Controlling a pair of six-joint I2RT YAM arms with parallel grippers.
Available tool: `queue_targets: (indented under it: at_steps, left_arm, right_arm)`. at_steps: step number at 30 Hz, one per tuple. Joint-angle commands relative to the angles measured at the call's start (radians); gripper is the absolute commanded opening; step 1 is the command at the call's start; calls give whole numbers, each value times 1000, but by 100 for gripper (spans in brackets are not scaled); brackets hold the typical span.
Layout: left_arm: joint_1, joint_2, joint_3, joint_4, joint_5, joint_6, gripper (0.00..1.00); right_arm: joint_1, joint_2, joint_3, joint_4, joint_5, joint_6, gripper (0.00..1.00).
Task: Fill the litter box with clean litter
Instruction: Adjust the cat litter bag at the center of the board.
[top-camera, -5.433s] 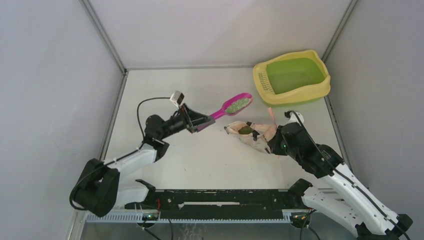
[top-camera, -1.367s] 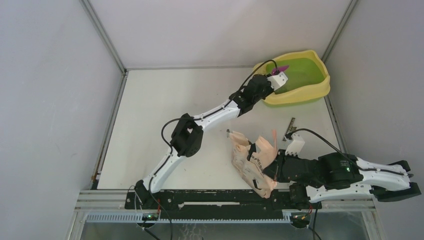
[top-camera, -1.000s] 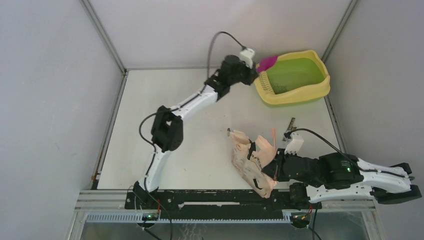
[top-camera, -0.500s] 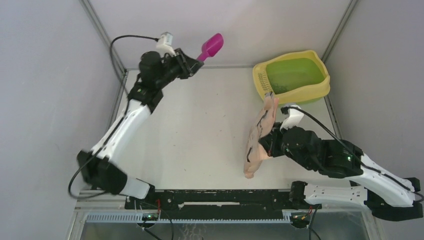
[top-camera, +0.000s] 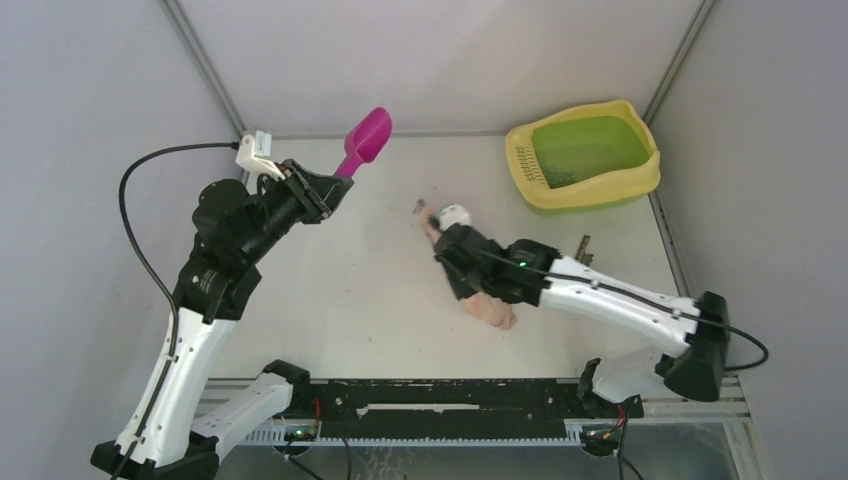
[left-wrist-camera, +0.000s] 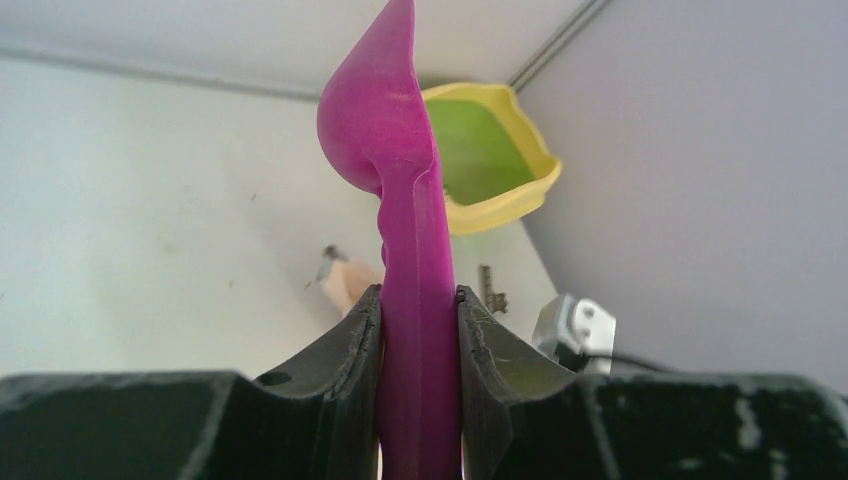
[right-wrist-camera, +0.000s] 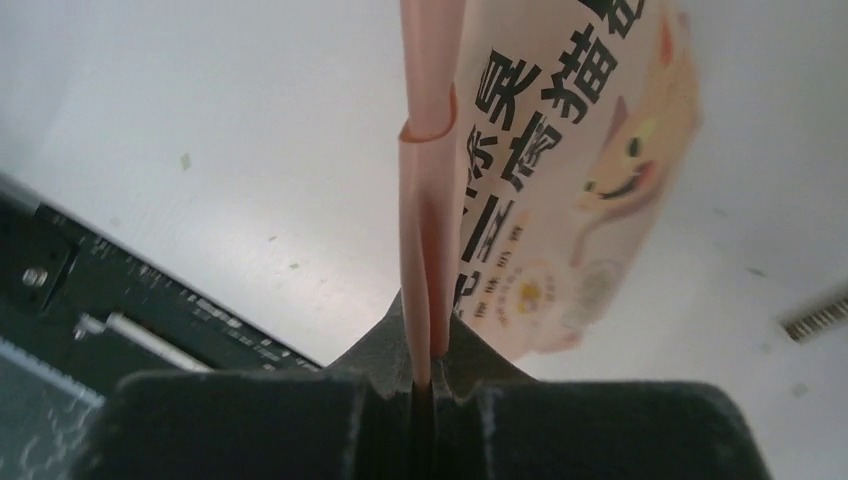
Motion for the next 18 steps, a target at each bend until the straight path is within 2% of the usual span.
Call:
queue_targets:
  at_steps: [1, 2, 4, 6, 7, 9, 10, 13, 16, 18]
  left_arm:
    - [30, -39, -50, -103, -57, -7, 5]
    - [35, -45, -54, -113, -61, -8, 4]
    - [49, -50, -65, -120, -53, -10, 4]
    - [58, -50, -71, -118, -49, -12, 4]
    - [60, -50, -72, -119, -47, -10, 4]
    - [66, -50, -70, -123, -48, -4, 4]
    - [73, -50, -69, -126, -45, -2, 4]
    - [94, -50, -71, -125, -22, -1, 4]
    - [108, -49, -72, -120, 0, -1, 4]
    - [111, -48, -66, -124, 10, 6, 4]
  right_arm:
    - [155, 128, 86, 86, -66, -54, 0]
    - [188, 152, 101, 87, -74, -54, 0]
    - [230, 207, 128, 72, -86, -42, 16]
    - [234, 228, 143, 44, -108, -22, 27]
    - [233, 222, 150, 33, -113, -13, 36]
    - [224, 166, 156, 21, -122, -1, 95]
    - [212, 125, 156, 21, -122, 3, 99]
    - [118, -15, 146, 19, -100, 21, 99]
    - [-38, -149, 113, 31, -38, 27, 99]
    - [-208, -234, 87, 50, -18, 35, 99]
